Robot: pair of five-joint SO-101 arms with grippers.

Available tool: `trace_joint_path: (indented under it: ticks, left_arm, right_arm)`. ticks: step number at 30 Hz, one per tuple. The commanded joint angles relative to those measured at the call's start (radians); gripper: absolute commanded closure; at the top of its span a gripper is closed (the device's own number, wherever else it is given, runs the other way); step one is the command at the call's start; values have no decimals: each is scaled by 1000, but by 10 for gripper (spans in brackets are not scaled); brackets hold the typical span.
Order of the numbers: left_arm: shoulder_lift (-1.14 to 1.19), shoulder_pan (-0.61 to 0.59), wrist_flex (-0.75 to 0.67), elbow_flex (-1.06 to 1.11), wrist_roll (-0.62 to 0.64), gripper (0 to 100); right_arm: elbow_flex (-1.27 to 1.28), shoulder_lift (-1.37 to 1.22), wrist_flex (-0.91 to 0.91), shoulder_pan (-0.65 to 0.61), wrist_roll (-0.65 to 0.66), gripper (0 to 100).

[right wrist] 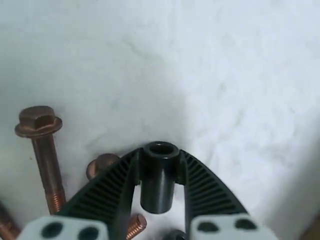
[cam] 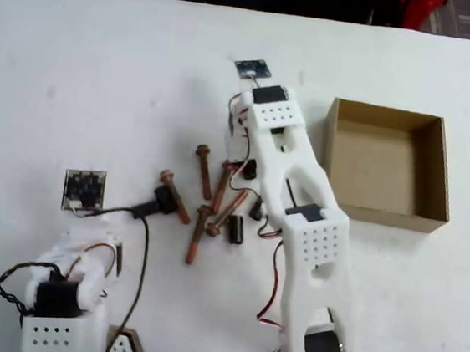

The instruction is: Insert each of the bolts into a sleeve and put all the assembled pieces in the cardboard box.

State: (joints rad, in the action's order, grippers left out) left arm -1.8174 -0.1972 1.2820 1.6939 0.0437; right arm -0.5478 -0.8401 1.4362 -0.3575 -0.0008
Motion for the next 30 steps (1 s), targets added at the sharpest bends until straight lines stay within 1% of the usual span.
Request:
trace_joint_path:
  ticks: [1, 3, 5, 10, 16, 18, 22, 25, 30]
  left_arm:
    - [-7, -15, -5, -2, 3, 979]
    - [-7, -15, -5, -2, 3, 979]
    - [-7, -15, -5, -2, 3, 979]
    - [-7, -15, -5, -2, 3, 979]
    - [-7, -15, -5, -2, 3, 979]
    - [-7, -15, -5, -2, 3, 979]
    - [-7, -15, -6, -2, 3, 979]
    - [-7, -15, -8, -2, 3, 979]
    - [-7, -15, -41, 0, 3, 979]
  right_arm:
    - [6, -8, 28, -5, 55, 910]
    - [8, -8, 30, -5, 77, 867]
    - [8, -8, 30, -5, 77, 858]
    - [8, -8, 30, -5, 77, 943]
    - [6, -5, 30, 1, 77, 986]
    - [-2, 7, 36, 15, 84, 981]
    - [-44, 71, 111, 28, 103, 982]
    - [-66, 143, 165, 30, 129, 982]
    - [-72, 288, 220, 28, 130, 982]
